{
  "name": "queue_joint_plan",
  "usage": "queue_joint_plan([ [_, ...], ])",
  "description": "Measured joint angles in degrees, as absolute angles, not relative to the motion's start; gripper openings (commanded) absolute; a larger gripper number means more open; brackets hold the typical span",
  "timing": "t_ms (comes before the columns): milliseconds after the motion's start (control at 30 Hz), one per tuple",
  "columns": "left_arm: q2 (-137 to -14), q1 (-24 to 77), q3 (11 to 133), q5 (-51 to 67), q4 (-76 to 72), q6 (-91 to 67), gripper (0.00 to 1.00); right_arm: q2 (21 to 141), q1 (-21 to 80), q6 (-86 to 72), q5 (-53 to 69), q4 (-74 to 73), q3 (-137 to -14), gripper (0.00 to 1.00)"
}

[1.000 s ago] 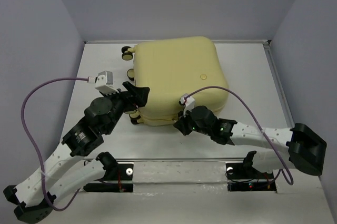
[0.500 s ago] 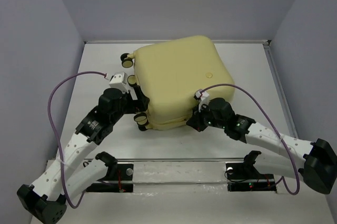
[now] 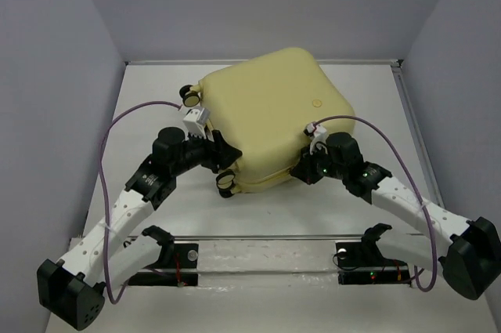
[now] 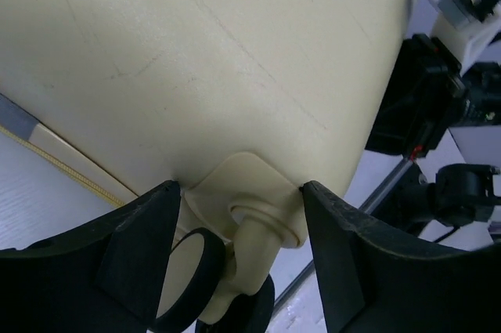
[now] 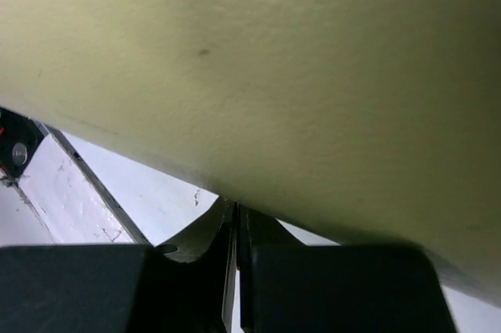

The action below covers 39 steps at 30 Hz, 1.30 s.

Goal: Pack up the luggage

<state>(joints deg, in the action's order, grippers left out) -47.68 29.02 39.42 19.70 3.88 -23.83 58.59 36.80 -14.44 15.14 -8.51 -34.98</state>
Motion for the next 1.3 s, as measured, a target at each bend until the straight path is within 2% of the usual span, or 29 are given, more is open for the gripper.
queue_joint_plan([
  [267,-50.9,30.3,37.1,28.5,0.2,-26.3,0.79,60.5,24.7,-13.0,19.7,-13.0,-38.8,0.07],
  [567,-58.8,37.6,37.2,29.5,-3.4,-28.2,0.78,61.2,22.7,-12.2,19.1,-12.5,-39.1,0.07],
  [667,-62.9,41.1,38.5,28.9,-4.7,-28.6,0.59,62.0,22.5,-12.2,19.7,-12.9,-39.8,0.07],
  [700,-63.8,41.5,38.7,28.6,-5.1,-28.9,0.36,62.4,22.4,-12.2,19.9,-13.0,-40.1,0.07],
  [767,-66.3,42.0,39.4,28.9,-6.5,-30.5,0.14,63.0,22.1,-12.2,20.4,-13.1,-40.4,0.07],
  [800,-67.8,41.8,39.7,29.9,-8.1,-31.1,0.10,63.2,21.8,-12.3,20.4,-12.8,-40.4,0.07],
  [900,-70.9,42.3,41.3,30.9,-10.6,-34.2,0.06,62.9,22.3,-13.1,19.7,-10.2,-39.0,0.07],
  [1033,-74.7,42.3,44.8,32.6,-10.3,-37.3,0.06,60.2,28.8,-14.1,9.7,-4.5,-34.9,0.07],
  [1200,-79.7,42.4,51.0,32.2,-8.9,-40.1,0.06,56.8,47.8,-18.9,0.9,3.4,-28.3,0.07],
  [1300,-81.7,42.8,55.1,32.4,-6.3,-41.1,0.06,54.3,51.0,-20.7,-5.8,4.6,-27.1,0.07],
])
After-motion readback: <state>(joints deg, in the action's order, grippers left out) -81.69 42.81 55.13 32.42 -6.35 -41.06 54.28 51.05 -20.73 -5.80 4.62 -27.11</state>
